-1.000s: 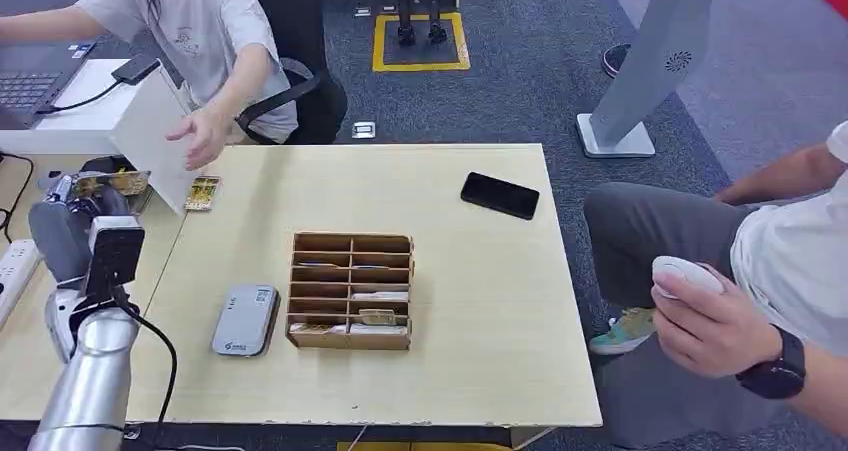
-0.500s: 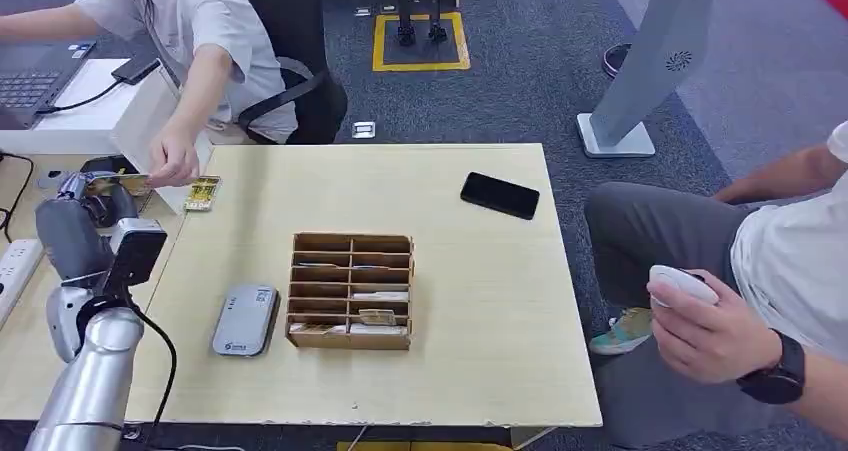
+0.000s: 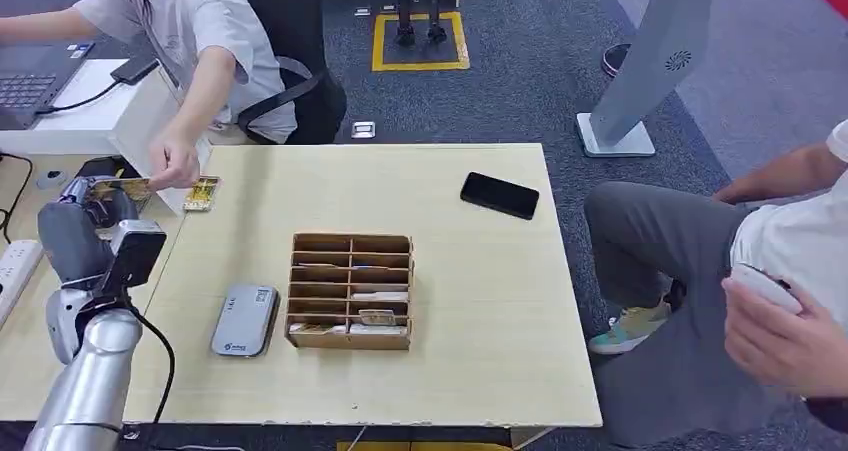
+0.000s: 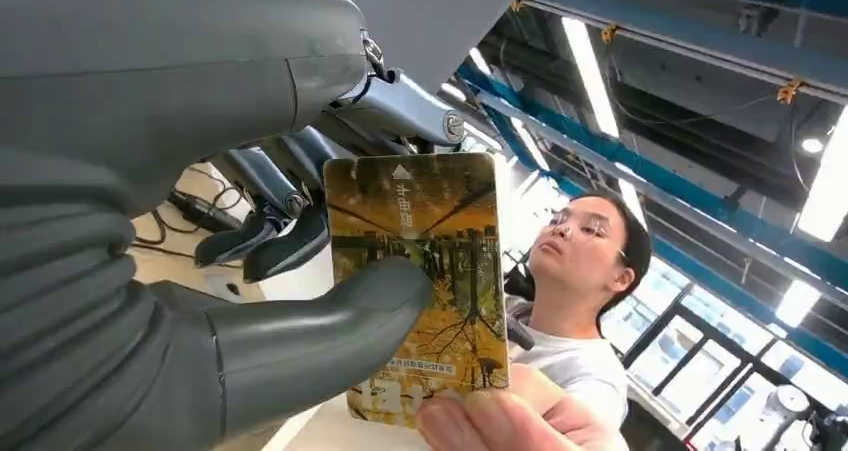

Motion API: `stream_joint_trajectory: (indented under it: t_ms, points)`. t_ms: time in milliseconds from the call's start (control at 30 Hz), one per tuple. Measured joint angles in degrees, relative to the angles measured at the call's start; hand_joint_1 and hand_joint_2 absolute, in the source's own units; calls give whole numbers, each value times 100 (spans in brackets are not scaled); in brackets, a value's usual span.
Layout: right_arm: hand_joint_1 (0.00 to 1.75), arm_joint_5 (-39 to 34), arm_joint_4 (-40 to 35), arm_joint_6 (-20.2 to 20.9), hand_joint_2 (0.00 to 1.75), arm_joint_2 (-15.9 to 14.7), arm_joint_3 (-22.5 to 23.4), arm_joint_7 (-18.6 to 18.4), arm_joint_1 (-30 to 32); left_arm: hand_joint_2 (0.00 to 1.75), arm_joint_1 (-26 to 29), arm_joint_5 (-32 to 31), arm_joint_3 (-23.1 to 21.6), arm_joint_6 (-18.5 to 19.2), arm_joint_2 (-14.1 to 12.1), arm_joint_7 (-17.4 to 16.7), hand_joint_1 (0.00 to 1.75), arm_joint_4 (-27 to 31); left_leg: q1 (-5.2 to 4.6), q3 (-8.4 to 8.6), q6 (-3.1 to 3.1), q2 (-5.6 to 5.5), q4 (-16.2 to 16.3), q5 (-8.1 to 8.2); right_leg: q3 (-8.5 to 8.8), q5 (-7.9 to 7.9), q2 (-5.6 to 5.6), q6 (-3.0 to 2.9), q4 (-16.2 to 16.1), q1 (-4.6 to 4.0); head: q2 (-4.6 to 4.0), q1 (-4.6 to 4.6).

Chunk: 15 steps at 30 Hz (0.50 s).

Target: Pass the card to the sensor for recognition and then transmit it.

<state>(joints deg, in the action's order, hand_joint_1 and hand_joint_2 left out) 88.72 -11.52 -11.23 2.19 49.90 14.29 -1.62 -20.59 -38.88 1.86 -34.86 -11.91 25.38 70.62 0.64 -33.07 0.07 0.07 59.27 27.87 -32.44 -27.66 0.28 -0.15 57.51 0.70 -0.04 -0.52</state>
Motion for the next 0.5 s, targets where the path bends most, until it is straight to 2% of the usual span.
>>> stream_joint_trajectory:
  t_ms: [167,333,500]
  points:
    - [0,0,0,-11,0,0,0,0,0,175,0,140,-2,101,-4,-37,0,-9,0,0,0,0,0,0,0,0,0,0,0,0,0,-2]
    - [0,-15,0,-17,0,0,0,-52,2,175,1,884,-2,807,9,-354,0,-48,0,0,0,0,0,0,0,0,-1,0,0,0,0,0]
    - [0,-35,0,-33,0,0,13,-42,15,175,256,1263,-7,1311,44,-252,0,225,-1,0,0,9,0,0,-1,0,9,0,0,0,0,0]
